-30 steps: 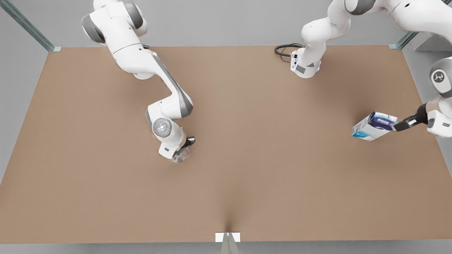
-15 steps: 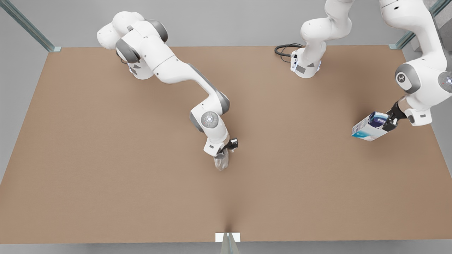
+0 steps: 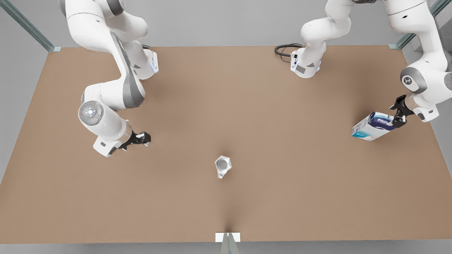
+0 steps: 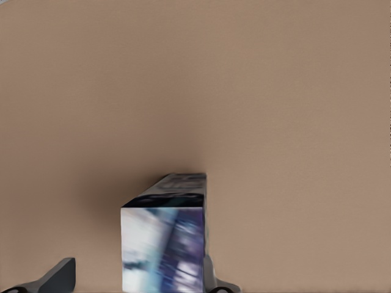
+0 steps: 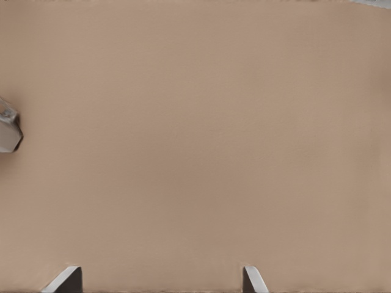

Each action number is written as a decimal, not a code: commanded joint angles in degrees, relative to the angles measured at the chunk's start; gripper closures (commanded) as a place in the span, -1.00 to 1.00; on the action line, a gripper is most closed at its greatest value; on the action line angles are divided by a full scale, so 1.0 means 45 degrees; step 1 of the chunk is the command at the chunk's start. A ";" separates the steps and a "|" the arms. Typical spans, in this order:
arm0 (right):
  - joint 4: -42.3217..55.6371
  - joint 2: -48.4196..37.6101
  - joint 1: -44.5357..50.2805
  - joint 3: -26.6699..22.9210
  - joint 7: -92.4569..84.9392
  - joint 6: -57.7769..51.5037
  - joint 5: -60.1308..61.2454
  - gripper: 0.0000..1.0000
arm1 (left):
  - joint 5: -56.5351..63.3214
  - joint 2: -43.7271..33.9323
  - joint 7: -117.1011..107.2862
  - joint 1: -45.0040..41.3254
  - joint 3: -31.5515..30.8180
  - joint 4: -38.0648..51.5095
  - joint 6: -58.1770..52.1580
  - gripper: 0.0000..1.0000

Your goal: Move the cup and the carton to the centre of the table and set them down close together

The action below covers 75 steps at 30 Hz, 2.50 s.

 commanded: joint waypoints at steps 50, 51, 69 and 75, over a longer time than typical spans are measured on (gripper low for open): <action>0.2375 0.1195 -0.0253 -0.1511 -0.0392 -0.0344 0.0152 -1.00 | -0.0052 0.0432 0.0042 -0.0719 0.0023 0.0332 -0.1326 0.01; 0.2394 0.1175 -0.0253 -0.1511 -0.0392 -0.0460 0.0152 -1.00 | -0.0052 0.0295 0.0023 -0.0894 0.0023 0.0332 -0.1345 -0.03; 0.2394 0.1175 -0.0370 -0.1530 -0.0393 -0.0598 0.0191 -1.00 | 0.3053 0.4084 -1.5524 -0.4586 -1.2184 0.6192 -0.3416 -0.11; 0.2394 0.1234 -0.0370 -0.1530 -0.0392 -0.0578 0.0113 -1.00 | 0.4283 0.6017 -1.6325 -0.5386 -1.2184 0.7109 -0.3182 -0.11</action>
